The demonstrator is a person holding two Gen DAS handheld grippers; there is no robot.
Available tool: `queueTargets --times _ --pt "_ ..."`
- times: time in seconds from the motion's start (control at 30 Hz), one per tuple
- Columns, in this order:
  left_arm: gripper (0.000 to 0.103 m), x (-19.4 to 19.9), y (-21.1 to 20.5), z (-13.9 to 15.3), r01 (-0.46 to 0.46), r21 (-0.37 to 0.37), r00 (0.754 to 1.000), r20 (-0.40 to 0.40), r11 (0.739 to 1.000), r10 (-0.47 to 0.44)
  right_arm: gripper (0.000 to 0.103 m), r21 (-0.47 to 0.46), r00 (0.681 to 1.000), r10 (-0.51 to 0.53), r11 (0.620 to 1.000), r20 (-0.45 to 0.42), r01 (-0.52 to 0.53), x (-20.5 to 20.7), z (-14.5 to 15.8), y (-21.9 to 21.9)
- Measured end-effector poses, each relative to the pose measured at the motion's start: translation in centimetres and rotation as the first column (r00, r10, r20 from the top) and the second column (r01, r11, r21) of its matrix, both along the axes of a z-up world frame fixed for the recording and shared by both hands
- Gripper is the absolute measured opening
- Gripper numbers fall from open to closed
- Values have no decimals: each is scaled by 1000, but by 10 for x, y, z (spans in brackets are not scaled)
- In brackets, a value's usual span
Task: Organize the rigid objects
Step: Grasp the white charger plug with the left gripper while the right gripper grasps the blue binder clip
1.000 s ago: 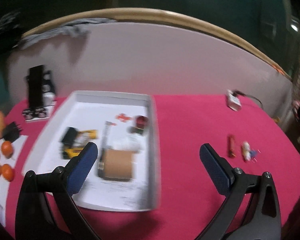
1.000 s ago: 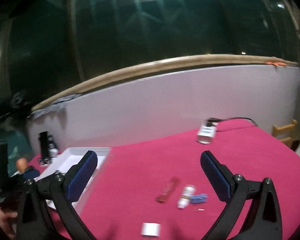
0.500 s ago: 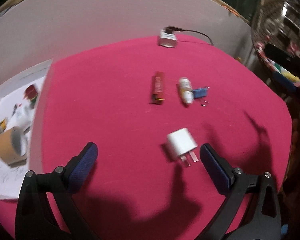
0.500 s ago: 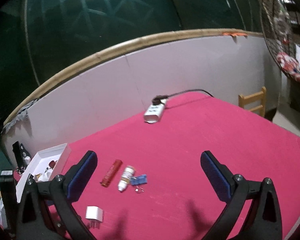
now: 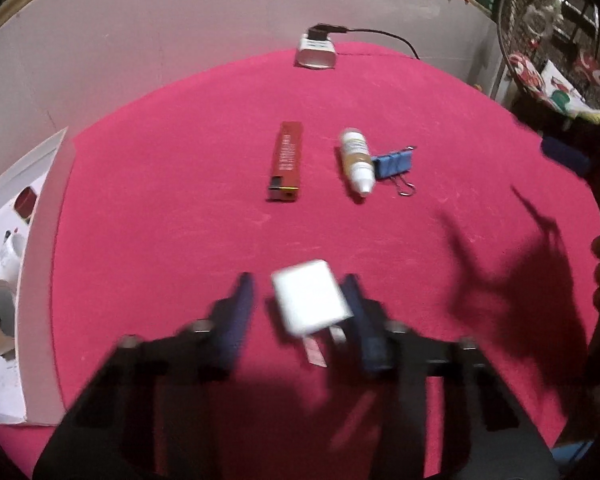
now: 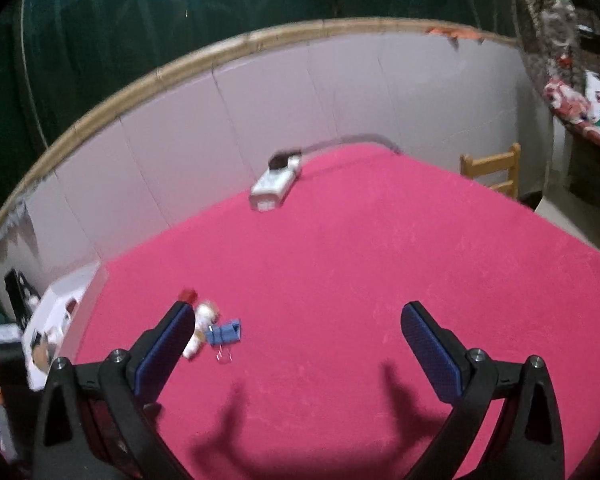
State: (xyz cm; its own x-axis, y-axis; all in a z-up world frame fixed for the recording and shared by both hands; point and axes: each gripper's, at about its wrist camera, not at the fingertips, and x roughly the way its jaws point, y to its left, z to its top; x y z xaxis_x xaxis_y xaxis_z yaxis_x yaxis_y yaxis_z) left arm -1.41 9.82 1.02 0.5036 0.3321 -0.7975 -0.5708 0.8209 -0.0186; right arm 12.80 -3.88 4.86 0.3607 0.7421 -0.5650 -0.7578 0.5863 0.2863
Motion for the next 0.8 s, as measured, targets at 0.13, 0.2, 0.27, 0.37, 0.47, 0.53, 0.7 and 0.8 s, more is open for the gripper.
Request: queueTargets --times 0.13,0.2,0.27,0.37,0.47,0.53,0.7,0.8 --pt "26 -22 12 1 -47 -28 999 25 998 48 103 -131 996 91 988 18 -88 -8 -16 25" --pt "26 -30 14 1 -61 -25 998 28 998 62 103 -186 990 131 975 53 -119 -15 -21 36" --pt "26 -35 16 0 -75 -29 997 35 997 76 103 -225 983 168 963 71 -149 -21 -26 48" --pt "26 -39 15 -1 -78 -17 996 37 997 78 103 -270 975 212 945 72 -186 -25 -31 64" --pt "26 -41 13 -2 -73 -5 997 39 997 73 101 -302 968 242 929 62 -212 -27 -36 74" --pt "26 -42 13 -3 -74 -3 996 42 997 74 99 -326 967 245 922 64 -211 -28 -39 78" --pt "26 -41 14 -4 -74 -5 996 50 997 74 92 -370 965 250 906 74 -206 -28 -43 89" --pt "26 -41 14 -5 -75 0 996 53 997 75 91 -388 964 252 900 90 -199 -29 -44 98"
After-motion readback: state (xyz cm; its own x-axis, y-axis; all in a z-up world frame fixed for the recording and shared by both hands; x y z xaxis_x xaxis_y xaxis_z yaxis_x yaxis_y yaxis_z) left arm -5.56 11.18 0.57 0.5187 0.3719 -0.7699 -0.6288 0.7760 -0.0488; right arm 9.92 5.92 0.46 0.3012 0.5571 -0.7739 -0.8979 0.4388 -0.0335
